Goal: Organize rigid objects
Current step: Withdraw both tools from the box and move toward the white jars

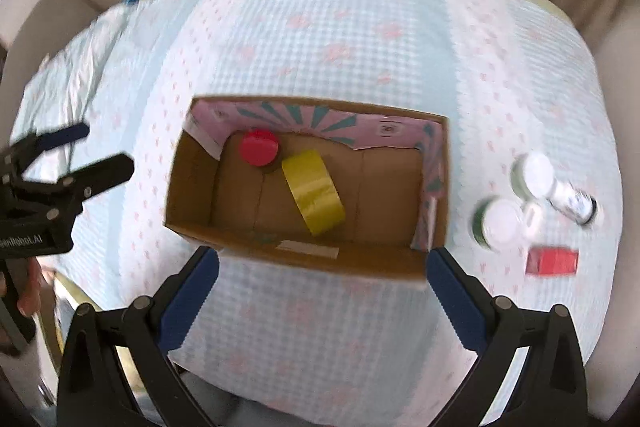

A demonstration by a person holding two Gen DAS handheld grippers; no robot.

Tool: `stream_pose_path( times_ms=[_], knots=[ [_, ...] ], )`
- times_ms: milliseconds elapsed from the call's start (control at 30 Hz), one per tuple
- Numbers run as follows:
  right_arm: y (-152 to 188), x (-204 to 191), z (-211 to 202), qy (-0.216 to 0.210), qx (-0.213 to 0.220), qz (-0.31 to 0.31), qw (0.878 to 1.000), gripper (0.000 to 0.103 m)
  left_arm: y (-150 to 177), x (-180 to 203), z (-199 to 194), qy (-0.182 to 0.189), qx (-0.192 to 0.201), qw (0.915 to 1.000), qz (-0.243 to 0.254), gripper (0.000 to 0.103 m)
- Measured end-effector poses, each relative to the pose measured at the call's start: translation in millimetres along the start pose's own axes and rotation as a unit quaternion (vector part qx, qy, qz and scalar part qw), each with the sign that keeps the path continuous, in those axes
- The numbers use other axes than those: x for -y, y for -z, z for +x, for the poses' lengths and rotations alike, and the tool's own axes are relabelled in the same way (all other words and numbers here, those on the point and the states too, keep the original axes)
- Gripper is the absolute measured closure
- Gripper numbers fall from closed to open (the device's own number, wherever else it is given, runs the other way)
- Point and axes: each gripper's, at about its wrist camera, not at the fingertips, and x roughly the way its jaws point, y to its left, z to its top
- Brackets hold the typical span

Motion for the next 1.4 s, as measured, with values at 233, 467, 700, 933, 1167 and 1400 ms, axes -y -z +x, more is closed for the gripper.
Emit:
stream_pose_path(
  times_ms=[233,467,700,933,1167,1400],
  knots=[
    [23.8,13.3,-64.8,0.022,0.046,0.071,0.996,0.0,12.9,13.8,-47.8,-0.003,0.045,0.9988,-0.021,0.0],
    [50.1,63.8,-108.3,0.054,0.083,0.08,0.992,0.0,17.9,73.4,-68.1,0.007,0.063,0.9979,-0.012,0.0],
    [75.1,150.9,-128.4,0.068,0.093,0.043,0.992,0.0,24.1,174.5,-65.7,-0.005,0.068,0.9977,0.002,0.0],
    [90.3,262.9,-136.7,0.053,0.099,0.022,0.993,0.0,28.3,287.9,-35.2,-0.021,0.063,0.9977,-0.016,0.0],
    [84.7,342.2,-120.3,0.053,0.102,0.003,0.993,0.0,32.5,357.8,10.8,-0.034,0.057,0.9977,-0.018,0.0],
    [61.8,379.3,-74.9,0.058,0.102,-0.027,0.993,0.0,42.0,384.6,85.7,-0.014,0.024,0.9978,-0.06,0.0]
  ],
)
